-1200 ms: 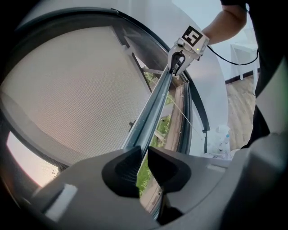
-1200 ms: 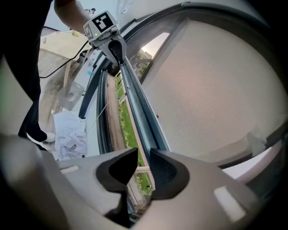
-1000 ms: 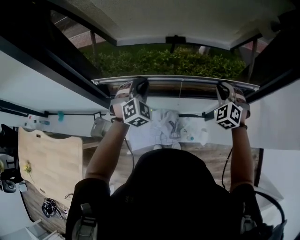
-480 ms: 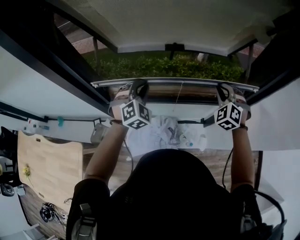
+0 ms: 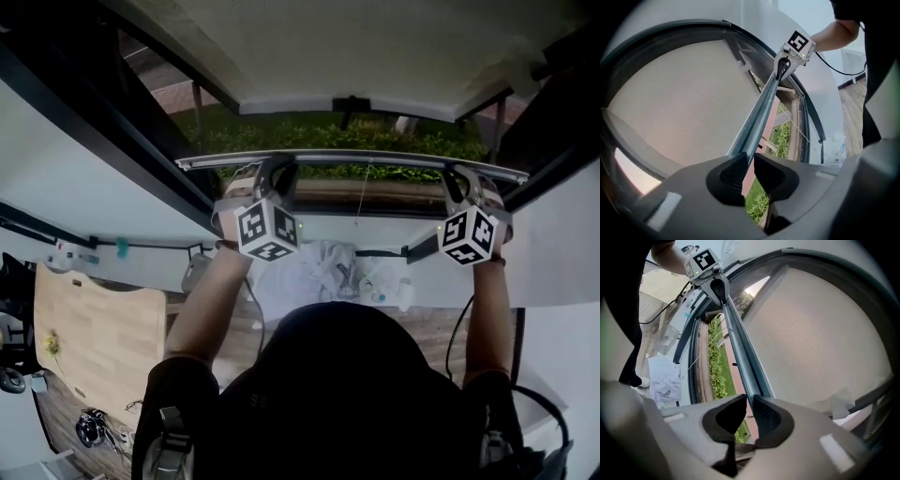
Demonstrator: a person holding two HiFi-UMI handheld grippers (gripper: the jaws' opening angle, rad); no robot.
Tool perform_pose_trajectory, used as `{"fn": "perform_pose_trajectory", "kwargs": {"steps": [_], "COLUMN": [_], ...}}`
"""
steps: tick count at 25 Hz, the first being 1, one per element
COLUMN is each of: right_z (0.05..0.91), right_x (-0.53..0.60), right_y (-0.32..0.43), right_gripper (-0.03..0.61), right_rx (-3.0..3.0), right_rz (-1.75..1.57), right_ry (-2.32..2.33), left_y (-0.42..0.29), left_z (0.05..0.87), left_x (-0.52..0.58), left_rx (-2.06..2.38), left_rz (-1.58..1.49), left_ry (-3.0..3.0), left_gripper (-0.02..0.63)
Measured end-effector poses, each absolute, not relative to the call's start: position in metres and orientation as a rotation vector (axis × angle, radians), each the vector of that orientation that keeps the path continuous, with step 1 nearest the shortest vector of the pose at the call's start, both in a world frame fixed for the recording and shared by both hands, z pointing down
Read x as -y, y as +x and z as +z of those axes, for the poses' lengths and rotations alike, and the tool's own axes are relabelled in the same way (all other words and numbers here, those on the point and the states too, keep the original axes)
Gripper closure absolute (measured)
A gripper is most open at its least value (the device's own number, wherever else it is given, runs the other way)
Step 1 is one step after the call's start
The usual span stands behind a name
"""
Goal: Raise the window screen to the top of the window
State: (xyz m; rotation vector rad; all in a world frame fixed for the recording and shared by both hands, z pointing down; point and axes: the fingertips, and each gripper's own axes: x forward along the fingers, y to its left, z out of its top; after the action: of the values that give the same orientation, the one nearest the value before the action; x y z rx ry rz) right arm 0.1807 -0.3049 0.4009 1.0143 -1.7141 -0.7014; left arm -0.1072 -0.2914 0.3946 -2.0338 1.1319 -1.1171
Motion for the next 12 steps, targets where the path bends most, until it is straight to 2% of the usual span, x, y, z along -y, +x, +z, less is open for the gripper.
{"fn": "perform_pose_trajectory", "kwargs": {"steps": [12], "right_z": [0.361], "right_x": [0.303], "right_y": [0.179], "right_gripper": [0.531], "right_rx": [1.723], "right_rz": [-0.734], "right_ry": [1.045], "left_y": [-0.109], "left_z": [0.354], "left_x": [0.288], "left_rx": [-1.150], "left_rz": [-1.075], "left_ry": [-2.018], "left_gripper": [0.560]}}
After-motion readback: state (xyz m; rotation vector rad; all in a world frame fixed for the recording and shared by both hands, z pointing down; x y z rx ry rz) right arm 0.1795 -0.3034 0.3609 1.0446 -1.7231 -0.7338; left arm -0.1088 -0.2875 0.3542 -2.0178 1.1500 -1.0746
